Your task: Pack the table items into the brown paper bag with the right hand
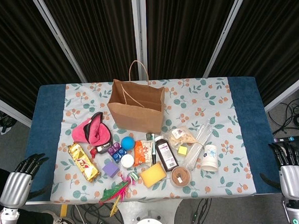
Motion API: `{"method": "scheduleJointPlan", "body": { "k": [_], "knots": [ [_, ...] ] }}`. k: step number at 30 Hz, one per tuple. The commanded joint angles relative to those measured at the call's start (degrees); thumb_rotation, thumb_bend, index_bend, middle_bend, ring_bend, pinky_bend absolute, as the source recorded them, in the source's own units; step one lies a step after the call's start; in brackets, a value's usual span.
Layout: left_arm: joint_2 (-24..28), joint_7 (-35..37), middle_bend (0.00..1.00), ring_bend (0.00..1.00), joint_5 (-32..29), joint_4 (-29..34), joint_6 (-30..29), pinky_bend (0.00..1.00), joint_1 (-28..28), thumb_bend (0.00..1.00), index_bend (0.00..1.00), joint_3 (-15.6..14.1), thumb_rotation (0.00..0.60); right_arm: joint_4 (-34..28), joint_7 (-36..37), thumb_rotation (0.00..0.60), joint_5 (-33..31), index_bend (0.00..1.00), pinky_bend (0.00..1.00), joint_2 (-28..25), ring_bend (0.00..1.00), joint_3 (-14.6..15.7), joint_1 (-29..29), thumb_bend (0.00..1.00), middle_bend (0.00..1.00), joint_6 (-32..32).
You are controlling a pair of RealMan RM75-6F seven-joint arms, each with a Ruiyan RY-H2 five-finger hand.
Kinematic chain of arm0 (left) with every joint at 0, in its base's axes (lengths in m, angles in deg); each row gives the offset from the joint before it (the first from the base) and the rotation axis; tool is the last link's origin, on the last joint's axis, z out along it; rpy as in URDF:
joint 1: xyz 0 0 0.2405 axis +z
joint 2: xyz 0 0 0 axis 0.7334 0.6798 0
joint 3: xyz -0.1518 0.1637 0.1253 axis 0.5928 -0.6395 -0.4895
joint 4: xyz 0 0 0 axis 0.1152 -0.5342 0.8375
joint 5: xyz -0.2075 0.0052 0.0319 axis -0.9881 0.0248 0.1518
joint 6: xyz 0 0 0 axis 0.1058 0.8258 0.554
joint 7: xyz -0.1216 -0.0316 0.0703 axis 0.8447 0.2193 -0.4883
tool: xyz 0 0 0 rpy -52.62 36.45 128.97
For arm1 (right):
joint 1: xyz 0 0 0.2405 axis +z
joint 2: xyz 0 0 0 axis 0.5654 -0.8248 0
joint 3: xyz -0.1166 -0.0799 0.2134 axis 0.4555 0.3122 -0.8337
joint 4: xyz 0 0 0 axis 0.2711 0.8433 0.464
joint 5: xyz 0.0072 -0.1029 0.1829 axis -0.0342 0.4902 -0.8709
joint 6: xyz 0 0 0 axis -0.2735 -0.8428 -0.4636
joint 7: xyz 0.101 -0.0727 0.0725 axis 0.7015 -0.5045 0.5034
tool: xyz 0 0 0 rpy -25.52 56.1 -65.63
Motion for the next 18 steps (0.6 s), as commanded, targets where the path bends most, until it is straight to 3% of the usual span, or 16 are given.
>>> {"method": "scheduleJointPlan", "body": {
  "k": [1,10,18],
  "knots": [
    [-0.03,-0.06,0.27,0.17,0.00,-0.01,-0.05,0.25,0.04,0.11,0.26,0.00,0.600,-0.09,-0.08,0.600,0.07,0.11,0.00,-0.01,0.00,0.08,0.07,0.00,0.13,0.16],
    [0.33,-0.06,0.27,0.17,0.21,0.41,-0.23,0.25,0.16,0.11,0.26,-0.13,0.600,-1.66,-0.87,0.600,1.81,0.11,0.00,-2.30,0.00,0.79,1.28,0.00,0.15,1.49],
    [-0.68,0.63,0.27,0.17,0.09,-0.69,-0.29,0.25,0.01,0.11,0.26,0.19,0.600,1.37,-8.73,0.600,10.40,0.16,0.00,-6.84,0.03,4.10,9.20,0.01,0.21,10.50]
  ]
}}
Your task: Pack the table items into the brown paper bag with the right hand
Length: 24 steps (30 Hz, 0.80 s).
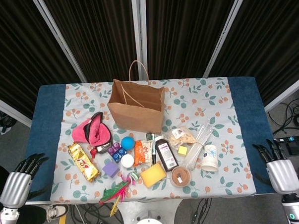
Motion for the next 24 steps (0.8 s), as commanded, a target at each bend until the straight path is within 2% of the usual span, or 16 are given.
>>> {"method": "scheduleJointPlan", "body": {
  "k": [1,6,13,19,24],
  "knots": [
    [-0.79,0.13,0.27,0.17,-0.17,-0.62,-0.09,0.25,0.08,0.11,0.26,0.13,0.600,1.75,-3.67,0.600,4.67,0.17,0.00,-2.91,0.03,1.92,5.16,0.01,0.22,5.61],
    [-1.32,-0.46,0.27,0.17,0.22,-1.36,-0.51,0.25,0.08,0.11,0.26,0.20,0.600,3.56,-4.09,0.600,8.87,0.21,0.00,-3.90,0.04,2.48,10.96,0.02,0.25,9.81],
    [-1.64,-1.01,0.27,0.17,-0.51,-2.02,-0.55,0.25,-0.11,0.11,0.26,0.97,0.600,6.51,-5.54,0.600,13.14,0.21,0.01,-1.42,0.05,3.84,18.12,0.05,0.26,16.13],
    [-1.68,-1.25,0.27,0.17,-1.18,-2.45,-0.52,0.25,-0.24,0.11,0.26,1.54,0.600,7.07,-7.03,0.600,13.03,0.21,0.01,1.23,0.05,4.89,20.81,0.05,0.26,20.33],
    [-1.97,-1.02,0.27,0.17,-1.35,-3.68,-0.45,0.25,-0.50,0.11,0.26,1.85,0.600,7.88,-7.89,0.600,12.47,0.22,0.01,3.33,0.05,5.19,22.02,0.06,0.26,21.40]
  ]
}}
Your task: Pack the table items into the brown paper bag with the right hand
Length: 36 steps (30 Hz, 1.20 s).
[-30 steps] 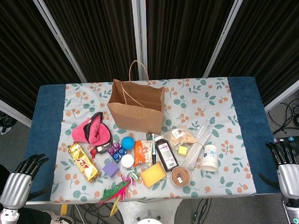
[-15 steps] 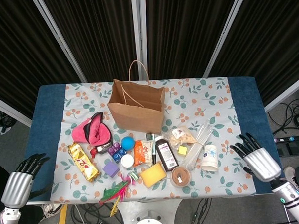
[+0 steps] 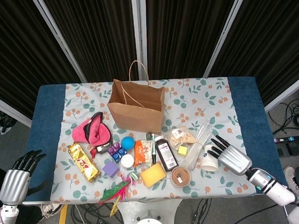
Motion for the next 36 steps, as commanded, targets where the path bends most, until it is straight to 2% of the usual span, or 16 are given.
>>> {"method": "scheduleJointPlan", "body": {
  "k": [1,8,18,29,36],
  "knots": [
    [-0.22,0.24,0.27,0.17,-0.04,-0.75,-0.09,0.25,-0.15,0.11,0.26,0.19,0.600,0.49,-0.53,0.600,-0.42,0.22,0.01,1.01,0.05,0.14,0.54,0.06,0.26,0.24],
    [-0.63,1.30,0.27,0.17,-0.02,-2.09,-0.13,0.25,-0.52,0.11,0.26,0.37,0.600,1.50,-1.46,0.600,-0.74,0.22,0.00,2.72,0.05,0.43,1.49,0.07,0.25,-0.37],
    [-0.65,2.31,0.27,0.17,-0.31,-2.63,-0.36,0.25,-0.68,0.11,0.26,0.56,0.600,-0.92,-1.46,0.600,-1.37,0.22,0.00,1.98,0.05,0.95,2.21,0.07,0.25,-1.90],
    [-0.86,2.62,0.27,0.17,-0.69,-3.43,-0.05,0.25,-0.75,0.11,0.26,0.47,0.600,3.15,-0.22,0.600,-2.82,0.22,0.00,5.33,0.05,2.37,2.62,0.08,0.25,-0.02],
    [-1.05,2.69,0.27,0.17,-0.73,-3.68,0.05,0.25,-0.79,0.11,0.26,0.35,0.600,4.94,-0.31,0.600,-2.78,0.30,0.00,6.56,0.09,3.12,2.42,0.13,0.30,-1.01]
  ]
}}
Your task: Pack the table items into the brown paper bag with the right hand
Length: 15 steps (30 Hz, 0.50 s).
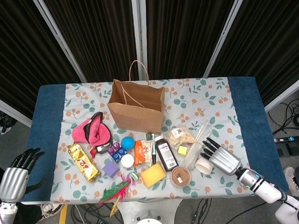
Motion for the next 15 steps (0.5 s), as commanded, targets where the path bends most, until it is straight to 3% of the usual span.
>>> {"method": "scheduleJointPlan", "body": {
  "k": [1,8,12,15],
  "knots": [
    [-0.01,0.12,0.27,0.17,0.07,-0.04,-0.06,0.25,0.00,0.11,0.26,-0.07,0.600,0.90,0.40,0.600,0.03,0.33,0.01,0.55,0.11,-0.04,-0.24,0.15,0.31,-1.47],
    [0.09,0.40,0.27,0.17,0.15,0.19,-0.19,0.25,0.03,0.11,0.26,-0.21,0.600,2.11,1.30,0.600,0.06,0.55,0.11,0.93,0.27,-0.77,-1.37,0.22,0.44,-6.99],
    [0.19,0.66,0.27,0.17,0.32,0.50,-0.41,0.25,0.13,0.11,0.26,-0.37,0.600,0.67,2.45,0.600,-0.39,0.58,0.12,-0.51,0.29,-1.05,-1.91,0.24,0.46,-9.14],
    [0.39,0.60,0.27,0.17,0.40,0.84,-0.68,0.25,0.19,0.11,0.26,-0.35,0.600,-2.89,2.24,0.600,-0.74,0.58,0.12,-2.90,0.29,-2.92,-1.98,0.24,0.46,-12.89]
  ]
}}
